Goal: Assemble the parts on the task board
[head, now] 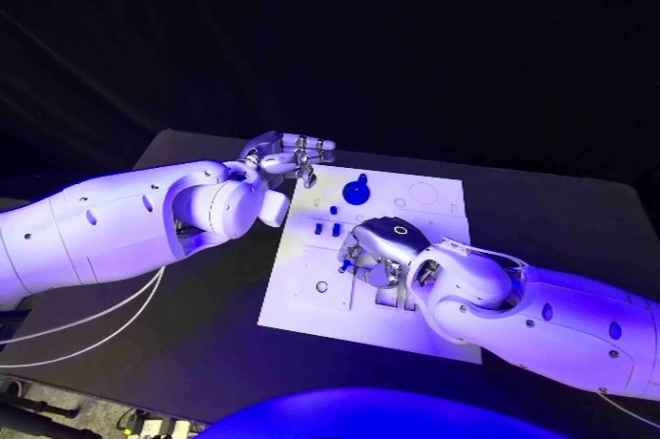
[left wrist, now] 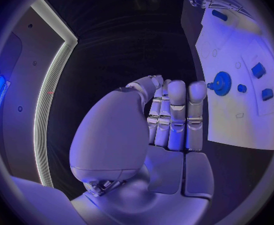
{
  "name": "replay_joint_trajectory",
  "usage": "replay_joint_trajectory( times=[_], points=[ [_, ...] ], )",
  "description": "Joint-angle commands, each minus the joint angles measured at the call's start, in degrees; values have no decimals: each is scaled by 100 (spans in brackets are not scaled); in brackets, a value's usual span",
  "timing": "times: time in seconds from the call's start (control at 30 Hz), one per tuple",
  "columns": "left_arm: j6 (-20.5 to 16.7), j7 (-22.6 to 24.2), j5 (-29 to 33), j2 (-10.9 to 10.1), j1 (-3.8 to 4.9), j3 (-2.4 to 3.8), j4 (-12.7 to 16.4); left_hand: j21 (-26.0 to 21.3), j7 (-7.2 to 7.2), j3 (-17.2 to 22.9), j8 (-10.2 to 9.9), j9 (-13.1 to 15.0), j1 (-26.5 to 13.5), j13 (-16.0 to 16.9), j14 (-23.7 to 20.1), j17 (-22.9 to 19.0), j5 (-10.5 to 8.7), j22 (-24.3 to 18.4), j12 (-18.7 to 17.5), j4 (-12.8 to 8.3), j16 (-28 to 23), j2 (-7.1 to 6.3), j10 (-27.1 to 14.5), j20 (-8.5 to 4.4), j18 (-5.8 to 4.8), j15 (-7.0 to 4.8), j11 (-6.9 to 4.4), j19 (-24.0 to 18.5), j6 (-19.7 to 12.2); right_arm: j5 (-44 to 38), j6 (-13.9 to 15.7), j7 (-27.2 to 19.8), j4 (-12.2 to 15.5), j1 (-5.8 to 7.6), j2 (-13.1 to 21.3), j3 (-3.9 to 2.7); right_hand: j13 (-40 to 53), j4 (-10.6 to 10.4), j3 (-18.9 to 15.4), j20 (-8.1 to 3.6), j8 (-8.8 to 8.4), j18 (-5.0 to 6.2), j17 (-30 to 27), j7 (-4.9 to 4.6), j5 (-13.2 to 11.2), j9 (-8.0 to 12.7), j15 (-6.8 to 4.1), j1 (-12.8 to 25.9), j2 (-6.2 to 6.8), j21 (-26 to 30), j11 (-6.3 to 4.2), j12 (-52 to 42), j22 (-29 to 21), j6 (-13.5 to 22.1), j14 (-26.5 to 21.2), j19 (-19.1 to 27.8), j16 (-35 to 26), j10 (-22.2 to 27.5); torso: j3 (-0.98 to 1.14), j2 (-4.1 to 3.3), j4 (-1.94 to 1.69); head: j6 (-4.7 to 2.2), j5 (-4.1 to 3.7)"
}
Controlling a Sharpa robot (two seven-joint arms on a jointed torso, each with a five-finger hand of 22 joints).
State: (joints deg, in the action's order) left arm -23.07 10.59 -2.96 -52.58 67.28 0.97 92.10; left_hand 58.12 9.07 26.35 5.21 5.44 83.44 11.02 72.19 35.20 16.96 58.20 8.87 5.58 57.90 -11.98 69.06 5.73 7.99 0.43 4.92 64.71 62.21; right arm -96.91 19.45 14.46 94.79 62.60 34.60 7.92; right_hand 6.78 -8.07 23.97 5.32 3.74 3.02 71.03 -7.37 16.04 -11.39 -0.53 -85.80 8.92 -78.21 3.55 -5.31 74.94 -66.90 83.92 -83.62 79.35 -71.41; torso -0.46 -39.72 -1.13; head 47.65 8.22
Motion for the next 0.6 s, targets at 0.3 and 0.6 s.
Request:
replay_joint_trajectory(
  times=[0.3, 0.6],
  points=[
    [125, -8, 30, 16, 8, 4, 7, -31, 36, -1, 5, -6, -6, 6, -34, -5, 19, -2, 24, -21, -22, 61, -27, -4, 73, 3, 6, 1, -5, -80, -178, -6, -58, -26, -50, 6, -6, 5, 25, -12, 18, -34, -5, -9, -23, -10, -30, 52, 6, 1, 8, 28, 1033, -27, 247, -54, 7, -24, -3, -3, -2, 32, 25],
    [134, -17, 30, 15, 9, 4, 10, -31, 36, -1, 5, -6, -6, 6, -34, -5, 19, -2, 24, -21, -22, 61, -27, -4, 73, 3, 6, 1, -5, -126, -219, 43, -164, -52, -131, 13, -7, 12, 32, -12, 18, -32, -9, -8, -23, -11, -30, 60, 0, 9, 7, 30, 1031, -25, 246, -51, 5, -24, -3, 0, 3, 56, 49]
  ],
)
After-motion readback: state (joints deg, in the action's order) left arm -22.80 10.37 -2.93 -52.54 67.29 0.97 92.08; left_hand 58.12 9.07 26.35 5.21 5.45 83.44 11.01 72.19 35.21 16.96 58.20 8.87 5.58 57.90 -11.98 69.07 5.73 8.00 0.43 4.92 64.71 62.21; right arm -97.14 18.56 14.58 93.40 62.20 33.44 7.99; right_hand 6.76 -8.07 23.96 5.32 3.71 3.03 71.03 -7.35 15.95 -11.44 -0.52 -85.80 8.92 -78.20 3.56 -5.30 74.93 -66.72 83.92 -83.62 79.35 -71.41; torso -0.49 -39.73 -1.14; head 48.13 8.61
